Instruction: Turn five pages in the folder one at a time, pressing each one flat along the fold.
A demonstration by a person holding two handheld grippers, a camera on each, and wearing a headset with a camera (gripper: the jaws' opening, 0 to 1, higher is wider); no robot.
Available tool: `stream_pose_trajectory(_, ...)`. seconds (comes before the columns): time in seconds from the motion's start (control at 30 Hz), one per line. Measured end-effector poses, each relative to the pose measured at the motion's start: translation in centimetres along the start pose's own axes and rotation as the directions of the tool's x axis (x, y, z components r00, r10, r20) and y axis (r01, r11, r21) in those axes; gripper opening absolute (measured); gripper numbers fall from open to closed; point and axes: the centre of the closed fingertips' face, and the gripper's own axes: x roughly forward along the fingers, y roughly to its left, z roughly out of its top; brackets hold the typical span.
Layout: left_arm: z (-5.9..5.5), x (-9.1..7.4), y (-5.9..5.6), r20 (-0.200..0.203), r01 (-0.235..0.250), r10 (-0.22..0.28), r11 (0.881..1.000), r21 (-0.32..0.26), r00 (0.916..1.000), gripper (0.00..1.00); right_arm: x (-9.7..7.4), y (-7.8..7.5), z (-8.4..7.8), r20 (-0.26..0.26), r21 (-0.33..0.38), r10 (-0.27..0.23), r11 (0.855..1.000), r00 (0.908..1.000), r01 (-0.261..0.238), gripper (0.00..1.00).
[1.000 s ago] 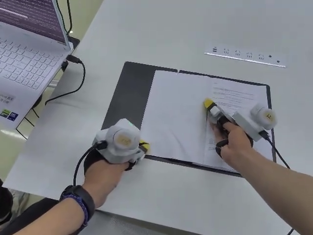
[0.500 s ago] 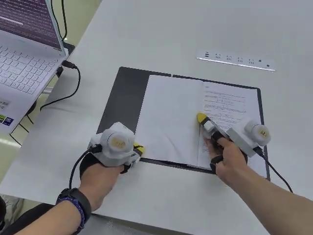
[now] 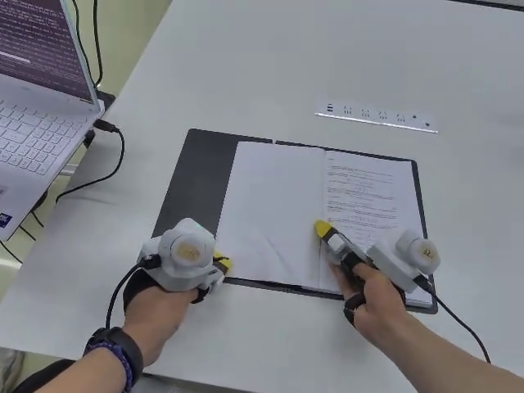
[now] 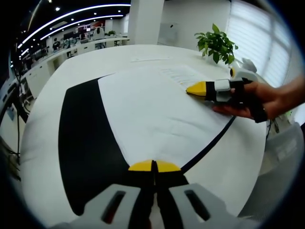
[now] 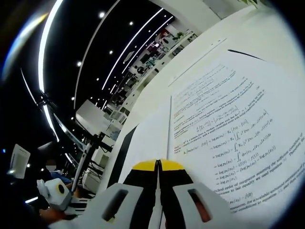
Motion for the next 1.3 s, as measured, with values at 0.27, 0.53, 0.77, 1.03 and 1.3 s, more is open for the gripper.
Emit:
stream_pose_trajectory(0.27,0.0,0.0,0.0,-0.001,-0.002,0.002,1.000,0.013,1.0000,0.00,-1.7,0.3,-1.9,-0.034,-0.026,0.009,1.000,0.9994,-0.010,0.00)
stream_pose_trajectory(0.53,0.0,-0.1,0.0,0.002,-0.002,0.002,1.000,0.018,1.0000,0.00,-3.0,0.5,-3.2,-0.050,-0.034,0.010,0.999,0.9987,-0.011,0.00)
stream_pose_trajectory(0.77,-0.1,-0.1,-0.1,0.005,0.003,-0.003,1.000,0.021,1.0000,0.00,-4.1,0.9,-4.3,-0.078,-0.056,0.014,0.998,0.9969,-0.019,0.00)
stream_pose_trajectory(1.03,-0.1,-0.2,-0.1,0.005,0.002,-0.002,1.000,0.012,1.0000,0.00,-5.2,1.1,-5.3,-0.086,-0.037,0.014,0.999,0.9962,-0.017,0.00)
stream_pose_trajectory(1.3,0.0,-0.1,-0.1,0.002,0.000,0.000,1.000,0.014,1.0000,0.00,-6.0,1.2,-5.9,-0.100,-0.042,0.016,0.999,0.9948,-0.021,0.00)
